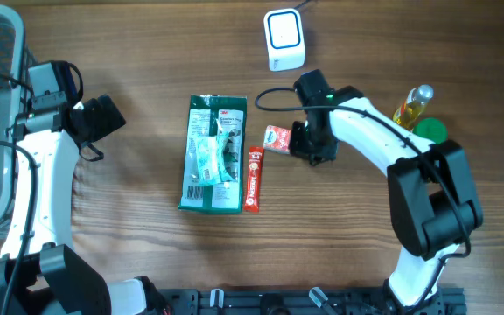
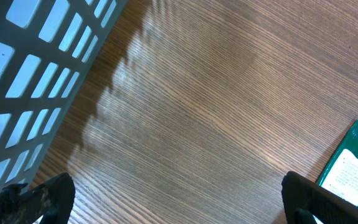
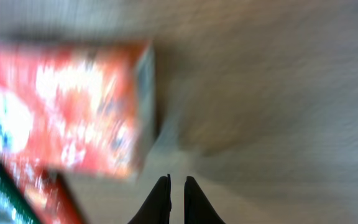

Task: Scan the item barcode
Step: 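Lower the right gripper and grasp the Kleenex pack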

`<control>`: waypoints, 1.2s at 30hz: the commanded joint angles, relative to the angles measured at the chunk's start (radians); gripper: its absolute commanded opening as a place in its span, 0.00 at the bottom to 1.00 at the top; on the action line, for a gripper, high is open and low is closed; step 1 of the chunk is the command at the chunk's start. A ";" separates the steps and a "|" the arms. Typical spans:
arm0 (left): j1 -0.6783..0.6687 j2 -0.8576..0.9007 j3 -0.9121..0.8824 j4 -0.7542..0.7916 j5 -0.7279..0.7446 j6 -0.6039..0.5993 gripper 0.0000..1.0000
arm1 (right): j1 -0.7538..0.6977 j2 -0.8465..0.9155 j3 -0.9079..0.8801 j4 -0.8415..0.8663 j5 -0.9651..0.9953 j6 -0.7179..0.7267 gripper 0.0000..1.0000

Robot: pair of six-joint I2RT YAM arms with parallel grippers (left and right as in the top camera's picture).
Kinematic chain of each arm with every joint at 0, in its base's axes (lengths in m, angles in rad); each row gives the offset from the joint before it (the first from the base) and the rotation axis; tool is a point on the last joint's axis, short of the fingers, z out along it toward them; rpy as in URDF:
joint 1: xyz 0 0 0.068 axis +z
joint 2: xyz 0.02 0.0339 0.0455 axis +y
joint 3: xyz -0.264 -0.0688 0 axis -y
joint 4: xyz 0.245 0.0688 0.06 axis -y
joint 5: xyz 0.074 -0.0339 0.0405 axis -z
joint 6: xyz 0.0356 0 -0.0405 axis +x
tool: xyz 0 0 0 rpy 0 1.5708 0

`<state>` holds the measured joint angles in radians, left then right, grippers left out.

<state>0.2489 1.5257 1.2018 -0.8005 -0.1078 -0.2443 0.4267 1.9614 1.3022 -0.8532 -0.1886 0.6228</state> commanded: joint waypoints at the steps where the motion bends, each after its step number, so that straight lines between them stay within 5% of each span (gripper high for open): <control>1: 0.005 -0.007 0.009 0.003 -0.002 0.013 1.00 | 0.062 -0.027 0.011 -0.006 -0.045 -0.018 0.10; 10: 0.005 -0.007 0.009 0.003 -0.002 0.013 1.00 | 0.119 -0.020 0.011 0.097 0.172 0.035 0.18; 36: 0.005 -0.007 0.009 0.003 -0.002 0.013 1.00 | 0.120 -0.020 -0.037 0.174 0.193 0.035 0.19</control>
<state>0.2489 1.5257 1.2018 -0.8005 -0.1078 -0.2443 0.5446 1.9614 1.3003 -0.7177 -0.0174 0.6434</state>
